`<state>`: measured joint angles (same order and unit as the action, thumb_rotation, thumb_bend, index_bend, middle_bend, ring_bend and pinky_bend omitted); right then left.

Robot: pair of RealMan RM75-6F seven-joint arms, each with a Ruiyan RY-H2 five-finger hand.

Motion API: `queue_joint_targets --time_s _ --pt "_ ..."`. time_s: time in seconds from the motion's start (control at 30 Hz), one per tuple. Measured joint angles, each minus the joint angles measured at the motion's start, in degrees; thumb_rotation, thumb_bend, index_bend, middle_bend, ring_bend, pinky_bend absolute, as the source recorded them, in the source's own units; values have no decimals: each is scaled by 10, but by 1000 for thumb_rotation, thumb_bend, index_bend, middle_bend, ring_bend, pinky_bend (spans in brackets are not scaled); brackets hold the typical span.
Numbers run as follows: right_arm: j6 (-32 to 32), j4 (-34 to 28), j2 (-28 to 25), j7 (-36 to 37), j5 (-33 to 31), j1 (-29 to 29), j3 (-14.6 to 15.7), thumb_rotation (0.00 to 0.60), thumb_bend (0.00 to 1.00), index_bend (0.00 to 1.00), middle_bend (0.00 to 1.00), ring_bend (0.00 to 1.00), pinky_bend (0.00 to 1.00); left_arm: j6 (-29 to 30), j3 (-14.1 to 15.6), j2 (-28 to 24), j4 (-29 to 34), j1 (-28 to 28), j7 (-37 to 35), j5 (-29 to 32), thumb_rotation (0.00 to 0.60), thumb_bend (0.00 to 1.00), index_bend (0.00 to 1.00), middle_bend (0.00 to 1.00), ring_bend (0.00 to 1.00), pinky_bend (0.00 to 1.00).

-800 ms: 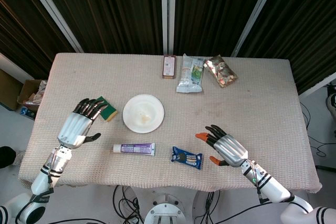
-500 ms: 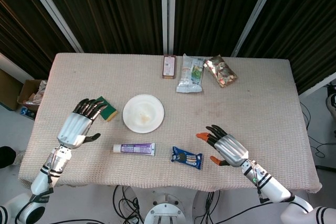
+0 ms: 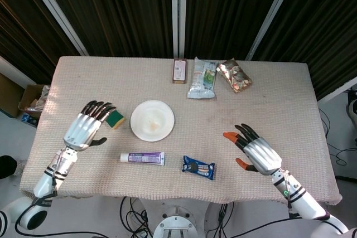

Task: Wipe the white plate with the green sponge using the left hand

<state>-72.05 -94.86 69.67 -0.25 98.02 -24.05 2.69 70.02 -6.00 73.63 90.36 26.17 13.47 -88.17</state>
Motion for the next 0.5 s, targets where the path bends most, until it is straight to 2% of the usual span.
queue_joint_targets --time_s 0.13,0.27,0.5 --pt "-42 -23 -40 -12 -8 26 -6 600 264 128 178 0 0 -70 -8 0 -33 34 2 25 600 84 162 147 135 147" --pt "-73 -38 -63 -18 -17 51 -9 600 264 128 178 0 0 -154 -10 8 -95 75 5 52 600 91 162 147 134 147" --pt "-84 -45 -70 -26 -30 74 -9 600 263 128 178 0 0 -209 -1 46 -211 122 -22 55 600 93 162 141 135 147"
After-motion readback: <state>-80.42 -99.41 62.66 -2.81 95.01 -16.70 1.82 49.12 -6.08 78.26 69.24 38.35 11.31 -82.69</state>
